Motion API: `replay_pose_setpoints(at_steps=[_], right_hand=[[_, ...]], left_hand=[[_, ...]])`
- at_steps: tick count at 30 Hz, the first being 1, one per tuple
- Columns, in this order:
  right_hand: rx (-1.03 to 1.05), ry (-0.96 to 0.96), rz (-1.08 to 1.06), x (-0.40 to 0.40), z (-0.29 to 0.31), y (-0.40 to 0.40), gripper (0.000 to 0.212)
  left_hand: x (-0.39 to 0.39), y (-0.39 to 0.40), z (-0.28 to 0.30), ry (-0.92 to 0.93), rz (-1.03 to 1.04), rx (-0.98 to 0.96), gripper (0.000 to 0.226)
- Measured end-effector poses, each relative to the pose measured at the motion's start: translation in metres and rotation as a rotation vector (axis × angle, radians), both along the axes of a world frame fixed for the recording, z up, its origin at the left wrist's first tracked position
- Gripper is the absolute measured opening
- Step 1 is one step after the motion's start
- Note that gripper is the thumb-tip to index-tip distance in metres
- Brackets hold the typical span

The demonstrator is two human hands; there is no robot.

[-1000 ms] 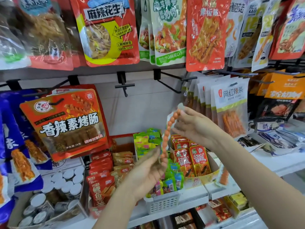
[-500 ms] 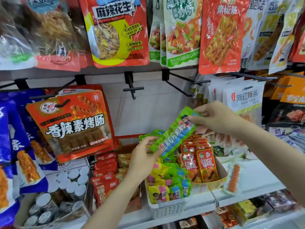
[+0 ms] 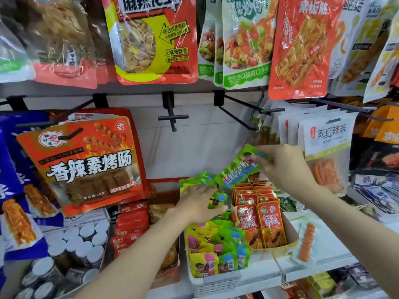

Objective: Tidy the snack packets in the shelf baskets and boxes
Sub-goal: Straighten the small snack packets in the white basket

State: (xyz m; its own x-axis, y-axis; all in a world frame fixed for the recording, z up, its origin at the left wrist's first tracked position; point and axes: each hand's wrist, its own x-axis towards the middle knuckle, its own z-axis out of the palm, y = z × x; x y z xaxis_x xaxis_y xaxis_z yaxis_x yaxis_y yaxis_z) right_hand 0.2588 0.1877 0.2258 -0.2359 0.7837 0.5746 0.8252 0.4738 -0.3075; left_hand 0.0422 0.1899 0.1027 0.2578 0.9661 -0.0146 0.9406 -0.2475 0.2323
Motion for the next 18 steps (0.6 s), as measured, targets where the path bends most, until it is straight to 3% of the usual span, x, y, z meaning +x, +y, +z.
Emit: replay_pose_setpoints(at_steps=[6,18], right_hand=[[0.025,0.0,0.065,-0.01,0.0,0.006,0.024],[-0.064,-0.038,0.1,-0.025,-0.008,0.006,0.02]], left_hand=[[-0.018,-0.013,-0.022,-0.178,-0.031,0.029,0.043],[-0.022,-0.028,-0.027,-0.237,-0.039,0.045,0.04]])
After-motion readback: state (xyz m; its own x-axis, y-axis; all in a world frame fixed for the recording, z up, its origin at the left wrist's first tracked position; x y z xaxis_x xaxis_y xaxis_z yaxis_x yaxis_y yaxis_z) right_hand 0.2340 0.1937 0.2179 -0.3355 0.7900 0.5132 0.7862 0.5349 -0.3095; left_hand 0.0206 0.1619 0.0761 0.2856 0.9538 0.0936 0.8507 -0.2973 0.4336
